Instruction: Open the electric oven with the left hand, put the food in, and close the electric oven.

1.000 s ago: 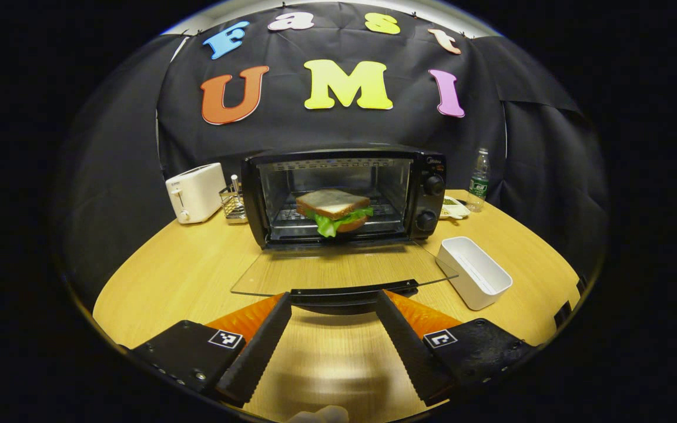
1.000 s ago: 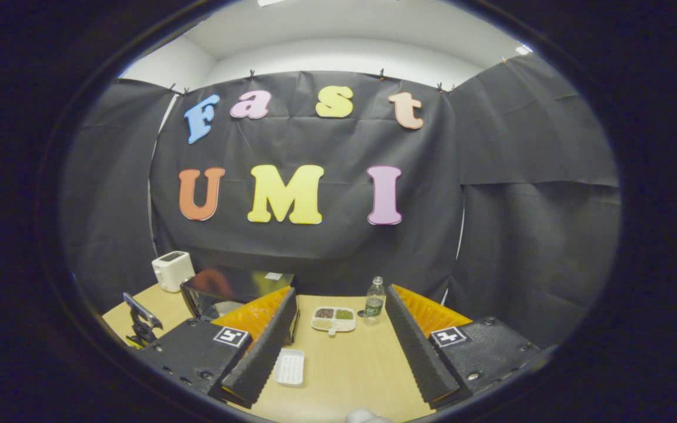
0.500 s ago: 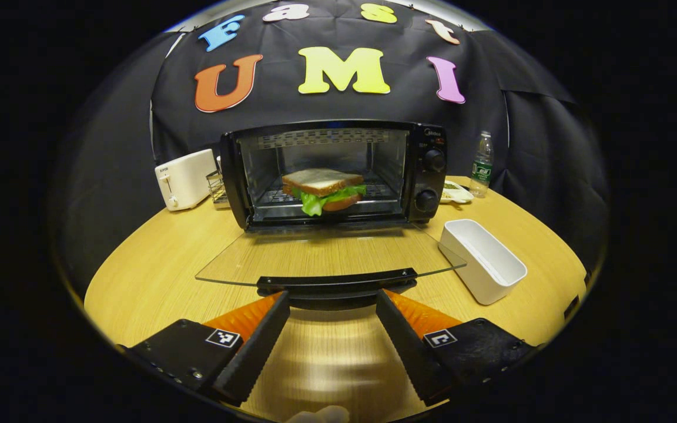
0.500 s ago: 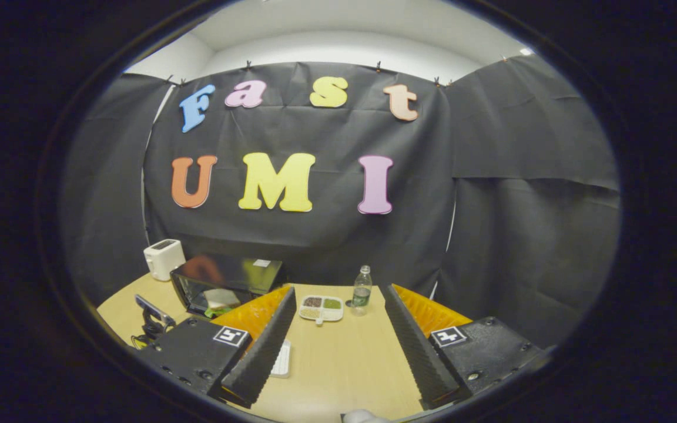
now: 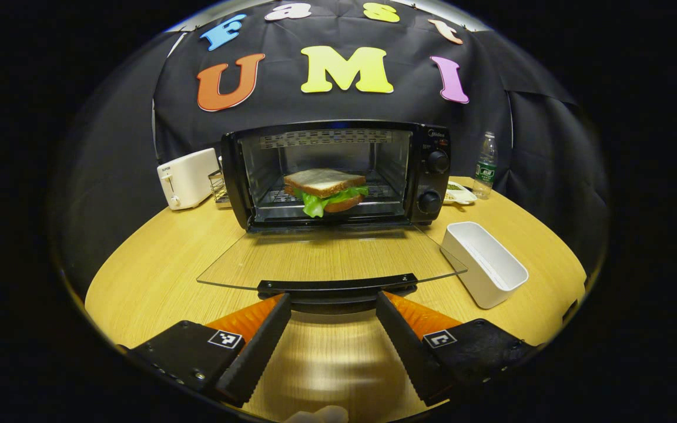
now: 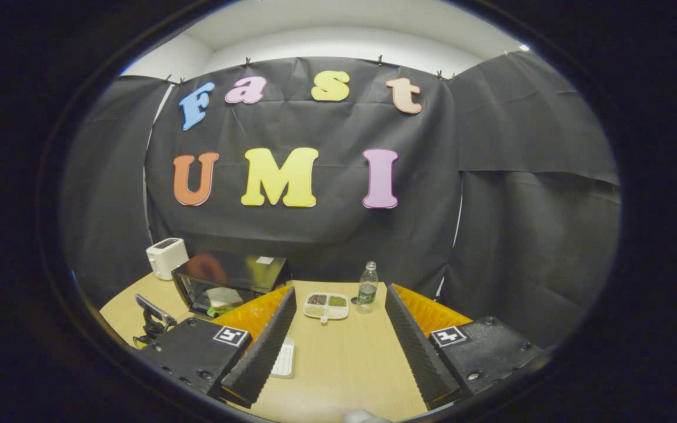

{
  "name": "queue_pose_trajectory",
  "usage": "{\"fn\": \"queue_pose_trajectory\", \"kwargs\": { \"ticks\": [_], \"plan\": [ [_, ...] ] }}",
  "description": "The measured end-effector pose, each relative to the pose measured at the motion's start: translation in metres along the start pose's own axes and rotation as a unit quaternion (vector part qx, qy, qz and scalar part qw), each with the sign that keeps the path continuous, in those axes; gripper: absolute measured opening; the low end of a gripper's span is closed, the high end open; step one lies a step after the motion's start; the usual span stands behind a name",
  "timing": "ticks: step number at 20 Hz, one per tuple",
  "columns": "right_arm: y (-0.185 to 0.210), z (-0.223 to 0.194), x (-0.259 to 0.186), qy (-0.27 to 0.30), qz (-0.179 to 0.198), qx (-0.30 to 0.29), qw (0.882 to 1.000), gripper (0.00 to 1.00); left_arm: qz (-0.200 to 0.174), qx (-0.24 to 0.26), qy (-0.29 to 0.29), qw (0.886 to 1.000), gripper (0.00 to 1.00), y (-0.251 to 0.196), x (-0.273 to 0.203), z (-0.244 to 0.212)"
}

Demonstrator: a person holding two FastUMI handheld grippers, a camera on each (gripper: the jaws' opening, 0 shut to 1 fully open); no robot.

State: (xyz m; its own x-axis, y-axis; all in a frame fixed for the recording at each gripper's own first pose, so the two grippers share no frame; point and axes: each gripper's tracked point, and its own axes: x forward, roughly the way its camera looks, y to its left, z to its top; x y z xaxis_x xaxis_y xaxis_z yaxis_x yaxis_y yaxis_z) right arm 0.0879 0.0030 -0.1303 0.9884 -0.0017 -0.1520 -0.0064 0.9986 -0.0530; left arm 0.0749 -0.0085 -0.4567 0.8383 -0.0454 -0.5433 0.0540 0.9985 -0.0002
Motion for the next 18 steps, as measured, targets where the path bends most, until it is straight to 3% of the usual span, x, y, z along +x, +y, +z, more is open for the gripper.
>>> {"fn": "queue_pose_trajectory", "kwargs": {
  "ticks": [18],
  "plan": [
    [-0.007,0.026,0.021,-0.01,0.008,0.023,1.0,0.98,0.008,0.004,-0.081,0.997,0.98,0.01,0.011,0.132]
  ]
}}
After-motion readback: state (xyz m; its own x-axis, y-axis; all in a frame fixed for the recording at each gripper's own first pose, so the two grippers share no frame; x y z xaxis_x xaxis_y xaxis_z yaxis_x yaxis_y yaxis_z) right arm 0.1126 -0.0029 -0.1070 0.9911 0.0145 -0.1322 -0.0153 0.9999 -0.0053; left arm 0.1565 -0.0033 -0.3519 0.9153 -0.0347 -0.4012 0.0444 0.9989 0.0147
